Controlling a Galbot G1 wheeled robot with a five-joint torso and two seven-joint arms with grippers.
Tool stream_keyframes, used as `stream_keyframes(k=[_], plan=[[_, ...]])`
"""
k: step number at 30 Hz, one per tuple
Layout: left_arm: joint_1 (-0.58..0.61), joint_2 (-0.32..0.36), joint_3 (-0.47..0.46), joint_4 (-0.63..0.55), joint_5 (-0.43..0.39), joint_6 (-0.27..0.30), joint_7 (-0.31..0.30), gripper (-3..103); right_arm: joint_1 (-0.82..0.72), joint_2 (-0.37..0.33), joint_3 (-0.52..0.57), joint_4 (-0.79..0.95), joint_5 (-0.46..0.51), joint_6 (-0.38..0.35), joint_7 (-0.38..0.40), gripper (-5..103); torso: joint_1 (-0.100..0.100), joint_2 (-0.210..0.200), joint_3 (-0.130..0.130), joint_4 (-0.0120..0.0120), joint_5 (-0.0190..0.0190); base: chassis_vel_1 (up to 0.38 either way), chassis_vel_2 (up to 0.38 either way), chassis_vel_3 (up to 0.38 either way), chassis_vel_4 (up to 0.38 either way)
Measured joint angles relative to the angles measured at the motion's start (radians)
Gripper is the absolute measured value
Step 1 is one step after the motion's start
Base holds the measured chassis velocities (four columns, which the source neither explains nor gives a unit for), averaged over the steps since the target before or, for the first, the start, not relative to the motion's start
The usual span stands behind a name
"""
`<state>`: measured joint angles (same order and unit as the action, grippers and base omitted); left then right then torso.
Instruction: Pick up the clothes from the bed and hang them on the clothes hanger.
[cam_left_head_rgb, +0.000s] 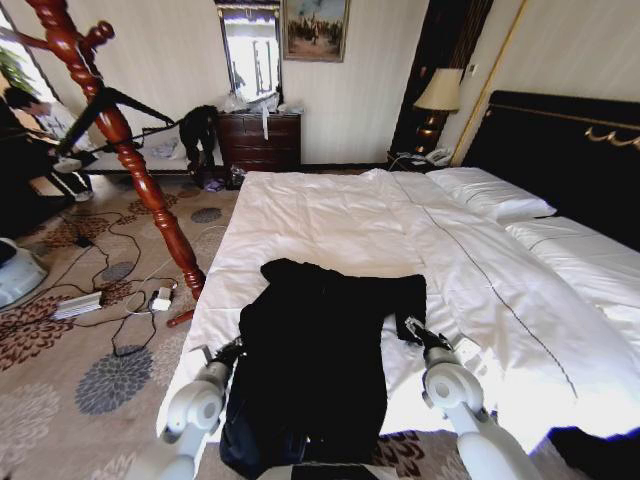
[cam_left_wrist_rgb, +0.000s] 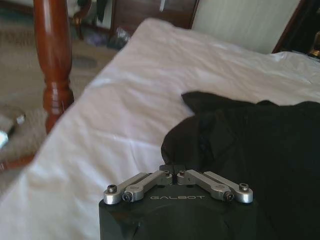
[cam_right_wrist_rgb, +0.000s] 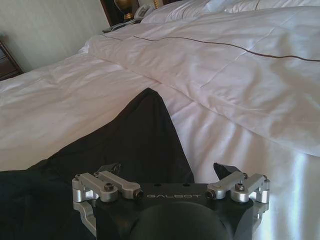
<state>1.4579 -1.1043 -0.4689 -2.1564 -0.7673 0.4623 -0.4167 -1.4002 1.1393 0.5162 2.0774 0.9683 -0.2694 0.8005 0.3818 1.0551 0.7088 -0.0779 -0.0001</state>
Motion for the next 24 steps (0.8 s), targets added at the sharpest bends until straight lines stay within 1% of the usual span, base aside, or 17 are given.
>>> stream_keyframes(k=[2, 3, 4, 6, 7, 8, 12, 13, 14, 17, 19, 20, 21, 22, 23, 24], plan=[[0.001, 0.006, -0.002, -0.003, 0.005, -0.001, 0.002, 0, 0.000, 0.000, 0.000, 0.000, 0.000, 0.000, 0.000, 100, 0.000, 0.000, 0.000, 0.0000, 0.0000, 0.000, 0.000, 0.000, 0.000], [0.005, 0.042, -0.018, -0.018, 0.047, -0.006, 0.012, 0, -0.001, -0.001, 0.002, 0.002, 0.001, 0.000, 0.001, 100, 0.000, 0.000, 0.000, 0.0000, -0.0001, 0.000, 0.000, 0.000, 0.000], [0.009, 0.079, -0.036, -0.028, 0.106, -0.014, 0.023, 0, -0.001, -0.001, 0.002, 0.005, 0.002, 0.000, 0.002, 100, 0.000, 0.000, 0.000, 0.0000, 0.0000, 0.000, 0.000, 0.000, 0.000], [0.011, 0.132, -0.064, -0.032, 0.201, -0.026, 0.040, 0, -0.002, -0.001, 0.002, 0.008, 0.003, 0.000, 0.003, 100, 0.000, 0.000, 0.000, 0.0001, -0.0001, 0.000, 0.000, 0.000, 0.000], [0.011, 0.132, -0.064, -0.032, 0.201, -0.026, 0.040, 0, -0.002, -0.001, 0.002, 0.008, 0.003, 0.000, 0.003, 100, 0.000, 0.000, 0.000, 0.0001, -0.0001, 0.000, 0.000, 0.000, 0.000], [0.007, 0.155, -0.074, -0.032, 0.234, -0.027, 0.046, 0, -0.002, -0.001, 0.002, 0.010, 0.003, 0.000, 0.003, 100, 0.000, 0.000, 0.000, 0.0001, -0.0001, 0.000, 0.000, 0.000, 0.000], [-0.018, 0.223, -0.091, -0.029, 0.278, -0.022, 0.065, 0, -0.003, 0.000, 0.002, 0.015, 0.003, -0.001, 0.003, 100, 0.000, 0.000, 0.000, -0.0001, -0.0001, 0.000, 0.000, 0.000, 0.000], [-0.026, 0.254, -0.097, -0.022, 0.305, -0.021, 0.079, 0, -0.005, 0.000, 0.002, 0.017, 0.002, -0.001, 0.003, 100, 0.000, 0.000, 0.000, -0.0001, -0.0001, 0.000, 0.000, 0.000, 0.000], [-0.026, 0.254, -0.097, -0.022, 0.305, -0.021, 0.079, 0, -0.005, 0.000, 0.002, 0.017, 0.002, -0.001, 0.003, 100, 0.000, 0.000, 0.000, -0.0001, -0.0001, 0.000, 0.000, 0.000, 0.000], [-0.032, 0.303, -0.100, -0.002, 0.388, -0.027, 0.110, 0, -0.010, 0.000, 0.002, 0.021, 0.000, -0.001, 0.002, 100, 0.000, 0.000, 0.000, 0.0000, -0.0002, 0.000, 0.000, 0.000, 0.000], [-0.043, 0.337, -0.100, 0.019, 0.475, -0.046, 0.140, 0, -0.012, 0.001, 0.002, 0.022, -0.001, -0.001, 0.000, 100, 0.000, 0.000, 0.000, 0.0000, -0.0001, 0.000, 0.000, 0.000, 0.000], [-0.043, 0.337, -0.100, 0.019, 0.475, -0.046, 0.140, 0, -0.012, 0.001, 0.002, 0.022, -0.001, -0.001, 0.000, 100, 0.000, 0.000, 0.000, 0.0000, -0.0001, 0.000, 0.000, 0.000, 0.000], [-0.049, 0.347, -0.100, 0.024, 0.506, -0.057, 0.150, 0, -0.013, 0.002, 0.002, 0.022, -0.003, -0.001, -0.001, 100, 0.000, 0.000, 0.000, 0.0000, -0.0001, 0.000, 0.000, 0.000, 0.000], [-0.052, 0.350, -0.098, 0.028, 0.515, -0.064, 0.152, 0, -0.013, 0.003, 0.002, 0.022, -0.003, -0.001, -0.001, 100, 0.000, 0.000, 0.000, -0.0001, 0.0004, 0.000, 0.000, 0.000, 0.000], [-0.053, 0.349, -0.092, 0.030, 0.509, -0.068, 0.152, -3, -0.013, 0.004, 0.002, 0.022, -0.004, -0.001, -0.002, 100, 0.000, 0.000, 0.000, -0.0001, 0.0005, 0.000, 0.000, 0.000, 0.000], [-0.050, 0.333, -0.072, 0.038, 0.449, -0.069, 0.139, 1, -0.012, 0.009, 0.000, 0.019, -0.006, -0.001, -0.003, 100, 0.000, 0.000, 0.000, -0.0001, 0.0005, 0.000, 0.000, 0.000, 0.000]])
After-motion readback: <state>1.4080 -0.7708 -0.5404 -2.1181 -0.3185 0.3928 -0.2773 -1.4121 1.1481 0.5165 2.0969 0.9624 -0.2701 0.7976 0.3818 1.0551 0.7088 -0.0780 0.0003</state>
